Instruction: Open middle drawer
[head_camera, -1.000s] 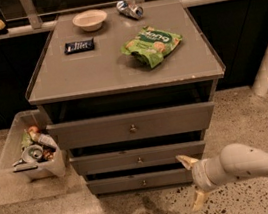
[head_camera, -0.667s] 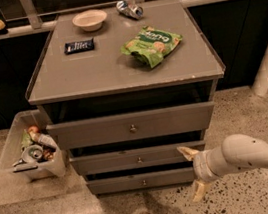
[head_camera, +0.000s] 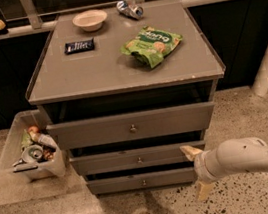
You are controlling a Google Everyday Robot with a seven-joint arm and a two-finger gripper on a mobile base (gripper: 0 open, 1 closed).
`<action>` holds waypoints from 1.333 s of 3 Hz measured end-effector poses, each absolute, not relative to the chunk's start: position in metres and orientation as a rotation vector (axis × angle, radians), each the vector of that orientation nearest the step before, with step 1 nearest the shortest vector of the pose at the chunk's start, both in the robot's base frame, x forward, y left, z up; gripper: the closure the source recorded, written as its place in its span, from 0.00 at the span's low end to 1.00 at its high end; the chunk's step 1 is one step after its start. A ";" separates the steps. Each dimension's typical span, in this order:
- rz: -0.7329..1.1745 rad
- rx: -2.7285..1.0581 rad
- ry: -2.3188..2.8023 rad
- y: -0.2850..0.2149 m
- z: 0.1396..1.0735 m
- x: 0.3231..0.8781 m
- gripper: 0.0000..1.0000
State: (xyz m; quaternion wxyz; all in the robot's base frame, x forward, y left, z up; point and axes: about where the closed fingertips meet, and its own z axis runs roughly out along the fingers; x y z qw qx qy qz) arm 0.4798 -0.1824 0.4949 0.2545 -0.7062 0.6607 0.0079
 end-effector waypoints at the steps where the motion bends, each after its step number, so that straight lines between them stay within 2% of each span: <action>1: -0.193 -1.991 1.776 -0.205 0.496 0.489 0.00; 2: -0.272 -1.986 1.742 -0.208 0.499 0.512 0.00; 4: -0.247 -1.979 1.777 -0.209 0.477 0.529 0.00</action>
Offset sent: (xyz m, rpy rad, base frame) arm 0.0050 -0.0207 0.0000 -0.1329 -0.0714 0.0055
